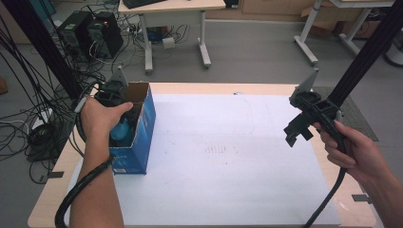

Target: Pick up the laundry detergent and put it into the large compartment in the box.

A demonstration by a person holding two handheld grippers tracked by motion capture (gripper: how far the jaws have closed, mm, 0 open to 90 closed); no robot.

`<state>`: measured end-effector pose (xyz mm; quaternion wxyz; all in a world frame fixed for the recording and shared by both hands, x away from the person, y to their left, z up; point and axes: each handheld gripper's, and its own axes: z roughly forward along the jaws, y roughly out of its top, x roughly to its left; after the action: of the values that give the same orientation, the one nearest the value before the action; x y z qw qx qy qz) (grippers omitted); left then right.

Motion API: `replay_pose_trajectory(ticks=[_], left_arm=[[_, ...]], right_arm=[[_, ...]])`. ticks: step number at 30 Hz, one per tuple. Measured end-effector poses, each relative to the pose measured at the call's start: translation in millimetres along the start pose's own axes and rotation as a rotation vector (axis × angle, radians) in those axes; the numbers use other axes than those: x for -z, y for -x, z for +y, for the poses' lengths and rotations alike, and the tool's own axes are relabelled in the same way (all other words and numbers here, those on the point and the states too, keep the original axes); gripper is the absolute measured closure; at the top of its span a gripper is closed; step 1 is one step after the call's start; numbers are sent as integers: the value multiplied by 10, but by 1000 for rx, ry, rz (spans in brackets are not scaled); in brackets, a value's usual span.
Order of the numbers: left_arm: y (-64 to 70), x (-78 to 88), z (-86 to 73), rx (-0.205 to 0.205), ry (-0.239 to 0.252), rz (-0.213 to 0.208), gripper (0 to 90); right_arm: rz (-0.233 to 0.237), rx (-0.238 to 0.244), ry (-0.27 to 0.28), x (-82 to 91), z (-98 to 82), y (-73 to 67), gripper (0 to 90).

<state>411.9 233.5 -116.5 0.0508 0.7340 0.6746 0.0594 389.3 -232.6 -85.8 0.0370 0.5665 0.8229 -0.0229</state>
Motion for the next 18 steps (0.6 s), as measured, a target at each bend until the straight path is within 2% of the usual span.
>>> replay_pose_trajectory(ticks=[9, 18], left_arm=[[63, 72, -26, -6, 10, 23, 278], [81, 248, -87, 0, 28, 30, 247]], right_arm=[[-1, -1, 10, 13, -36, 3, 36], [5, -1, 16, 21, -58, 14, 36]])
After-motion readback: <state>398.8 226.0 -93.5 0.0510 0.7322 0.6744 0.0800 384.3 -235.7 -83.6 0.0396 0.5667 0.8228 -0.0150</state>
